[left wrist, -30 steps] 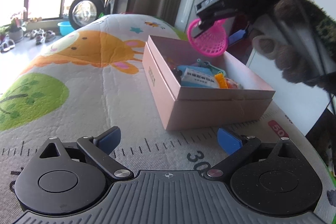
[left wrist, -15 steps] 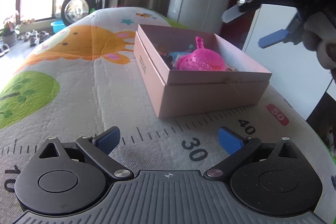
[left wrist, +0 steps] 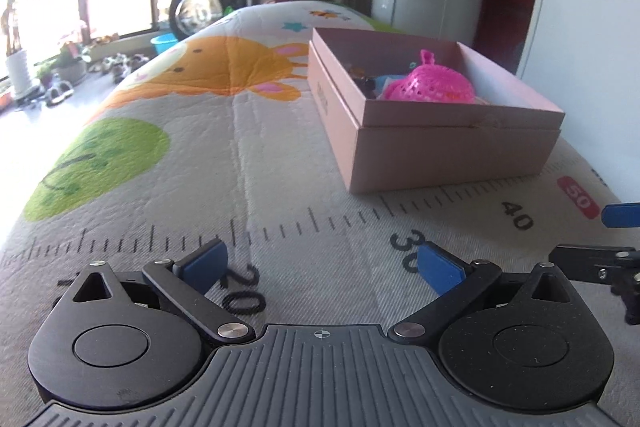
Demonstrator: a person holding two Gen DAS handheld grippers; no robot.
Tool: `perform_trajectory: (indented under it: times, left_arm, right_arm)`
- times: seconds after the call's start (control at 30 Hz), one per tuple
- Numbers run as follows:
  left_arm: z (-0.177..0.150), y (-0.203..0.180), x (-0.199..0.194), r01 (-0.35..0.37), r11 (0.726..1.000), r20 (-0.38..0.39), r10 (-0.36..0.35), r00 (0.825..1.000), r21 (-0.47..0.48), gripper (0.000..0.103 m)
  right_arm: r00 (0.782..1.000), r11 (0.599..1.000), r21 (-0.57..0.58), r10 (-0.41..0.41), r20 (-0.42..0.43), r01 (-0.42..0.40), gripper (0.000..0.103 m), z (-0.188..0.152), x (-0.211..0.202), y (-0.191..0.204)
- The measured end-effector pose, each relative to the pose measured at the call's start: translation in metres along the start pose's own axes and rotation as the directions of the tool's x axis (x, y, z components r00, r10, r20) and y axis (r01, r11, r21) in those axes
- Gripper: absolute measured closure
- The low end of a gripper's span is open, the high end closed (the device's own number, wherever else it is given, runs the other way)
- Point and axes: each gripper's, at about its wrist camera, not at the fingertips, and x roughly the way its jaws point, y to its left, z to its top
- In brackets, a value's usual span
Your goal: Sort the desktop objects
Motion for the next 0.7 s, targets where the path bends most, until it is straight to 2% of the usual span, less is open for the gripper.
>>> perform_trajectory:
  times: [0.13, 0.3, 0.7]
  left_arm:
    - [-0.008, -0.013, -0.008, -0.071, 0.997, -0.007, 0.071, 0.997, 0.025, 0.000]
    - [-0.010, -0.019, -0.011, -0.126, 0.992, -0.006, 0.126, 0.992, -0.007, 0.000]
    - [-0.009, -0.019, -0.006, -0.119, 0.993, -0.004, 0.119, 0.993, -0.019, 0.000]
  right_arm:
    - [0.999, 0.997, -0.055, -0.046, 0.014, 0.046, 0.000, -0.011, 0.019, 0.008]
    - [0.998, 0.998, -0.013, -0.055, 0.017, 0.055, 0.000, -0.012, 0.025, -0.003]
    - [0.997, 0.997, -0.032, -0.070, 0.044, 0.072, 0.000, -0.006, 0.034, 0.001]
